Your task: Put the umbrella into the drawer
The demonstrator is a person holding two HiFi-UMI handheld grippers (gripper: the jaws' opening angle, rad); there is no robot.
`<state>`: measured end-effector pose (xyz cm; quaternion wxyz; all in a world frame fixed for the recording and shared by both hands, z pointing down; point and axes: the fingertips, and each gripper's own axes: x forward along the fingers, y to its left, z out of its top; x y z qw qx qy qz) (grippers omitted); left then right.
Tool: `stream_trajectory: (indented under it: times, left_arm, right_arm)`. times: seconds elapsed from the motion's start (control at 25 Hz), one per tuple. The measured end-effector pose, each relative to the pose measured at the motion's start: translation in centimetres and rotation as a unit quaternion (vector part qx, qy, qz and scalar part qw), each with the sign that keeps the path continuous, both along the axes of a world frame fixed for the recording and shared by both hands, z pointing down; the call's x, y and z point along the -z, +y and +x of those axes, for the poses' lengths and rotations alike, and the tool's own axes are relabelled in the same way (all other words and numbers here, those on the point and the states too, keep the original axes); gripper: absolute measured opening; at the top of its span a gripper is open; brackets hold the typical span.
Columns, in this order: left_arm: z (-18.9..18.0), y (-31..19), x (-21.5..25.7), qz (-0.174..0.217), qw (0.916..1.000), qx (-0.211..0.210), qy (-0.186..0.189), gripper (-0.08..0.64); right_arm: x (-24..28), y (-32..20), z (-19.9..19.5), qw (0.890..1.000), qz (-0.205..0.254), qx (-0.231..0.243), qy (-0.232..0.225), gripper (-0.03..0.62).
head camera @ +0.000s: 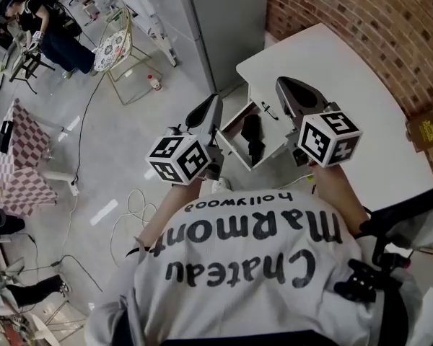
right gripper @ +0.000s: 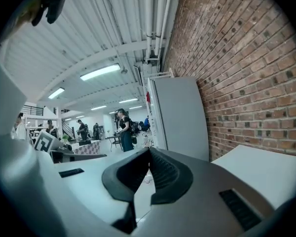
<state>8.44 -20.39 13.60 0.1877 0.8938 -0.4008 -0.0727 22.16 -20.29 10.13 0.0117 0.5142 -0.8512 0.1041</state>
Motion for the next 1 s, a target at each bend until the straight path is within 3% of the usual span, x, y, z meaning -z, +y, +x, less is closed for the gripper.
stream_trajectory:
  times: [0.12,0.48,1.0]
  left_arm:
    - [1.3,3.3,-1.2,-0.008,0.9999,0.011,-0.007,0.015]
    - [2.1,11.7,-5.1,-0.044,0.9973,0.056,-0.016,0.015]
    - [2.3,16.2,-7.0,-0.068,0.9948,0.072,-0.020,0.015]
  right_arm:
    - [-1.8,2.8,1.3,1.000,-0.008,0.009,0.026,0.015]
    - [-6.5,9.0,4.1,0.997,-0.052,0.024,0.050,0.014]
    - [-8.2,11.8,4.8,0.995,-0.069,0.033,0.063,0.014]
